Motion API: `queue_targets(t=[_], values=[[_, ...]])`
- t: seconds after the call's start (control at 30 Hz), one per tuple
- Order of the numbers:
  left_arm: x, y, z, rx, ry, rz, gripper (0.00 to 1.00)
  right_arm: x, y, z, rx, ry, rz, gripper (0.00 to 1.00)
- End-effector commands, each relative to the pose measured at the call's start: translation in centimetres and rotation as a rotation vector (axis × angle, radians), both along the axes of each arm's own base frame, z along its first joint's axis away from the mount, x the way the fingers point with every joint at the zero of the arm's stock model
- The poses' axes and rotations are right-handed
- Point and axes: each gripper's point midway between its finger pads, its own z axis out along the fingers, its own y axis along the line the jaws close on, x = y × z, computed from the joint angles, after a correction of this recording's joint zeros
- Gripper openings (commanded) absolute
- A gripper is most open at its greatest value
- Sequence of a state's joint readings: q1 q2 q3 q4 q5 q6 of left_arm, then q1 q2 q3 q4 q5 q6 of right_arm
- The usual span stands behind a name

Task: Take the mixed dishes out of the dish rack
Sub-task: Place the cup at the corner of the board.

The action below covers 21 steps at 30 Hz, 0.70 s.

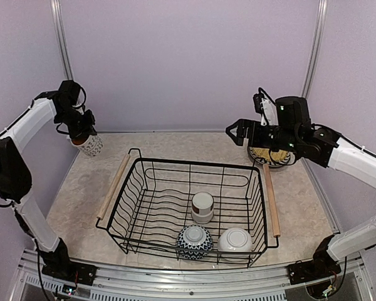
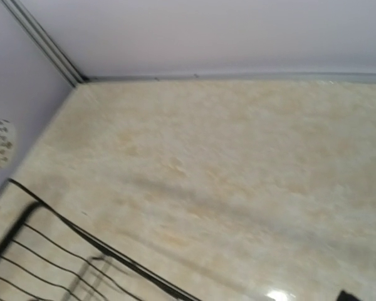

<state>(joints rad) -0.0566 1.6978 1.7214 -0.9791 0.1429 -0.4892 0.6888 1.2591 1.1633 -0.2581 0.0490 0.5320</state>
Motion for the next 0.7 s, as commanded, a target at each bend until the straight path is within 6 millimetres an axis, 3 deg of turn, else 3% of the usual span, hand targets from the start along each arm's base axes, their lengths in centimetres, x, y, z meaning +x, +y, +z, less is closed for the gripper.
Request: queue_targets(t=[0.0, 0.13, 0.3, 0.47, 0.67], values=[[2.5, 1.7, 0.1, 0.026, -0.049, 0.003, 0.0, 0.1, -0.8, -2.5, -0.144, 0.056, -0.028, 1.0], [3.3, 2.6, -3.4, 0.012, 0.028, 0.02, 0.0, 0.2, -0.3, -3.7, -0.22, 0.08, -0.036, 1.0], [3.3, 4.2, -7.0, 0.045, 0.132, 0.051, 0.0, 0.4, 2.5, -3.9, -0.276, 0.057, 0.025, 1.0], [3.1, 5.0, -9.5, 0.092, 0.188, 0.064, 0.0, 0.5, 5.4, -3.1, -0.308, 0.005, 0.076, 1.0], [3.3, 4.9, -11.7, 0.096, 0.239, 0.059, 0.0, 0.4, 7.0, -3.7, -0.409, -0.008, 0.087, 1.0]])
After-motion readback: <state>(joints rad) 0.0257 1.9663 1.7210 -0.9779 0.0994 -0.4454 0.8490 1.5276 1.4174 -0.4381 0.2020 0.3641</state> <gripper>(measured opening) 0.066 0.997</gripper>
